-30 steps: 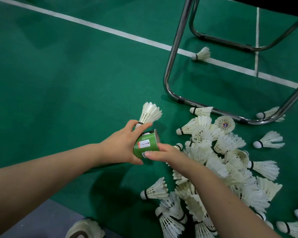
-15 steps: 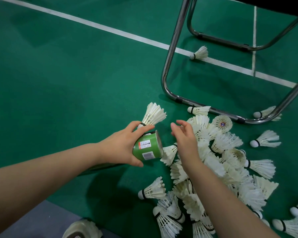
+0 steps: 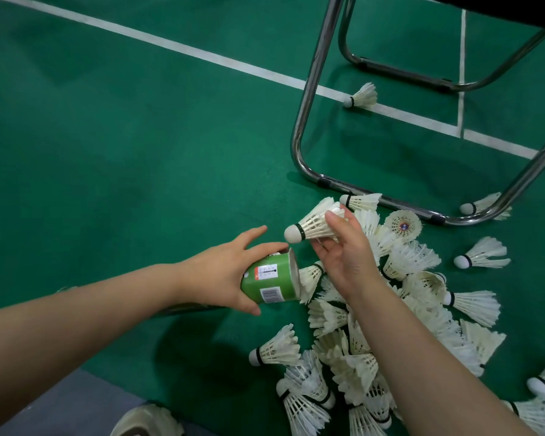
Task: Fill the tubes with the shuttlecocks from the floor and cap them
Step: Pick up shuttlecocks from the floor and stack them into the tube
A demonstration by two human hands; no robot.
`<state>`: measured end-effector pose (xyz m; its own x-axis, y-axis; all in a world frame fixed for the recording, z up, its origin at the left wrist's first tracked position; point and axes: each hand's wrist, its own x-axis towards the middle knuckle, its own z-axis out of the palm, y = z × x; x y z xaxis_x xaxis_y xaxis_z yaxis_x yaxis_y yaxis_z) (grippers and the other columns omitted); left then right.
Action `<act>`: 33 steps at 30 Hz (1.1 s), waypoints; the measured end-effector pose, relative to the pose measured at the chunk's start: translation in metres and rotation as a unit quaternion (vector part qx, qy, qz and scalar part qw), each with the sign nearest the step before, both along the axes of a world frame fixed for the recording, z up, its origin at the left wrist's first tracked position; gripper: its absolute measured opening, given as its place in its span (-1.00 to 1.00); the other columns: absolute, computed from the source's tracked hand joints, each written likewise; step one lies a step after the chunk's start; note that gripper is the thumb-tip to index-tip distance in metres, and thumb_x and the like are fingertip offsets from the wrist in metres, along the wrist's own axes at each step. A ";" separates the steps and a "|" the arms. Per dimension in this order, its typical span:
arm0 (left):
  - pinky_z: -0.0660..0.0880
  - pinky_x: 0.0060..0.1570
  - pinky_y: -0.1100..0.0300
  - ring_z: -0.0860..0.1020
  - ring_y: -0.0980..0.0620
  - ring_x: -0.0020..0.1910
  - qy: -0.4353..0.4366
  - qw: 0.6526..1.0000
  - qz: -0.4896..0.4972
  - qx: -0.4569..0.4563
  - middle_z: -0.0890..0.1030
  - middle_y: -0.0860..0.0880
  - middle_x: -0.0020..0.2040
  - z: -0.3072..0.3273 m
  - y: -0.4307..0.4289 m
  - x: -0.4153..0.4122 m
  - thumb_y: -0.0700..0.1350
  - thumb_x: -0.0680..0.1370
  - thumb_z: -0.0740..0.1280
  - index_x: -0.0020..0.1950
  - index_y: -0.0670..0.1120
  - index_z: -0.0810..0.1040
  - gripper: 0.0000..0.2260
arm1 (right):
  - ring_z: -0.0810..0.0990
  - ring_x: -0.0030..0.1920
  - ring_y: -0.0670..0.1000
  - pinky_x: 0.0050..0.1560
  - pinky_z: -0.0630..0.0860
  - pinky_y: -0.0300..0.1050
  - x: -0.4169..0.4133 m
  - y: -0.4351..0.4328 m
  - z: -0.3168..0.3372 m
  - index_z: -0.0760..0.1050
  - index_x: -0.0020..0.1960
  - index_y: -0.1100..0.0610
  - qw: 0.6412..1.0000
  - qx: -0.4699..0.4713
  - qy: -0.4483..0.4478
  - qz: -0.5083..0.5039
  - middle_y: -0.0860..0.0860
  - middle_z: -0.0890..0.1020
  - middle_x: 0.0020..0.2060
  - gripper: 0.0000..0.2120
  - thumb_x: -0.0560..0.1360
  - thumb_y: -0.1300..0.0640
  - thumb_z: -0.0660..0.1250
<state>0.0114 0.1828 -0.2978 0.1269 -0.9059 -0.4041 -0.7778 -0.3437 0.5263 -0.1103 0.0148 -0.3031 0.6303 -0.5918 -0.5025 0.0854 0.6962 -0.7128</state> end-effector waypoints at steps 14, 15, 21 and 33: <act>0.37 0.12 0.25 0.38 0.09 0.21 -0.027 0.998 0.055 -0.034 0.23 0.09 0.34 -0.002 -0.004 0.021 0.13 0.29 0.51 0.47 0.24 -0.05 -0.06 | 0.36 0.35 0.15 0.31 0.37 0.17 0.027 -0.017 -0.046 0.11 0.48 0.02 0.901 -0.249 0.298 0.195 0.08 0.26 0.45 -0.39 0.53 -0.13 0.22; 0.37 0.11 0.26 0.38 0.09 0.20 -0.028 0.997 0.057 -0.034 0.24 0.09 0.33 -0.002 -0.004 0.022 0.13 0.30 0.51 0.47 0.24 -0.05 -0.06 | 0.37 0.35 0.15 0.29 0.39 0.19 0.033 -0.020 -0.045 0.13 0.48 0.02 0.882 -0.279 0.320 0.205 0.08 0.26 0.44 -0.40 0.53 -0.17 0.19; 0.36 0.07 0.25 0.39 0.11 0.13 -0.046 0.997 0.061 -0.023 0.36 0.07 0.23 -0.004 -0.009 0.025 0.14 0.31 0.49 0.48 0.23 -0.08 -0.06 | 0.58 -0.17 0.03 -0.15 0.51 -0.09 0.040 -0.054 -0.031 0.38 0.30 0.11 0.734 -0.483 0.428 0.213 0.02 0.54 0.04 -0.65 0.52 0.17 0.14; 0.40 0.10 0.19 0.41 0.07 0.13 -0.058 0.992 0.099 -0.055 0.40 0.04 0.23 -0.001 -0.021 0.030 0.15 0.31 0.49 0.49 0.20 -0.05 -0.07 | 0.50 -0.14 0.09 -0.14 0.32 -0.10 0.034 -0.096 -0.047 0.41 -0.28 0.07 0.548 -0.475 0.598 0.342 0.00 0.47 -0.33 -0.66 0.54 -0.13 0.16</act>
